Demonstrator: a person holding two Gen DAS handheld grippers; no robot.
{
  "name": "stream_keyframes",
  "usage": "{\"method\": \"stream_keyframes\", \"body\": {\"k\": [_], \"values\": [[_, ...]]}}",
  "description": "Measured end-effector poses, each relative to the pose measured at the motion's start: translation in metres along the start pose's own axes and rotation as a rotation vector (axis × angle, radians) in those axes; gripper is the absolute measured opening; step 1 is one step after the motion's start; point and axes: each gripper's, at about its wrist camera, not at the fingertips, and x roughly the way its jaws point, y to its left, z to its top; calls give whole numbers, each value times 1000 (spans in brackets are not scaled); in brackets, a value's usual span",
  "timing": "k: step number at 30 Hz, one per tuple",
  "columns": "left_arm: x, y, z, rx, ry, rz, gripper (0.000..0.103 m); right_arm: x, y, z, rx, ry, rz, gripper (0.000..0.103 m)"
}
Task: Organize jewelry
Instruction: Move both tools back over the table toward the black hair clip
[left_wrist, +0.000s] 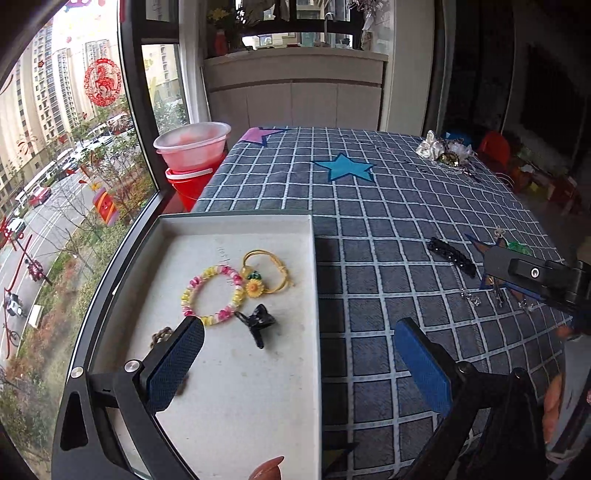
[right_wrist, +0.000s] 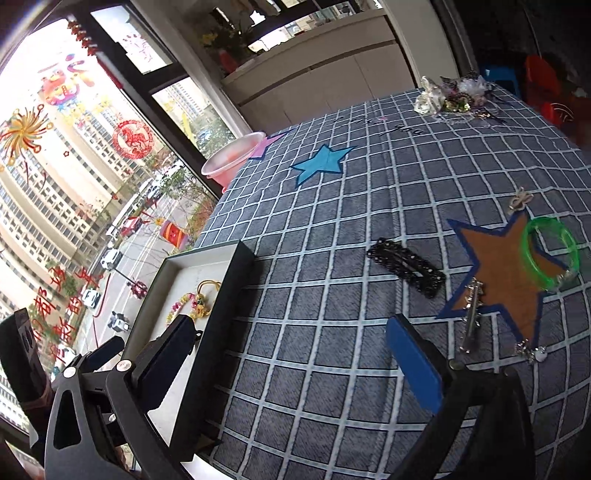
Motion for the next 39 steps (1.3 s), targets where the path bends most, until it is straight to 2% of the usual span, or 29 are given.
{"method": "stream_keyframes", "body": {"k": [3,9,15,21,25,29,39], "values": [[3,-28,4,45,12,-19,103,-14,-25,-3,38,3,-29,103],[20,-75,9,97,44,-34,103,-43,-75,-12,65,8,-144,103],[52,-104,14,69,158,-99,103,-66,-127,-27,144,7,-245,103],[76,-123,31,-4,219,-124,103,-80,-158,-27,165,8,-346,103],[94,-133,41,-67,251,-136,103,-83,-167,-17,144,6,-404,103],[109,-146,51,-90,254,-118,103,-84,-176,2,133,-1,-432,103],[143,-161,59,-149,321,-53,103,-63,-207,43,104,25,-507,103]]}}
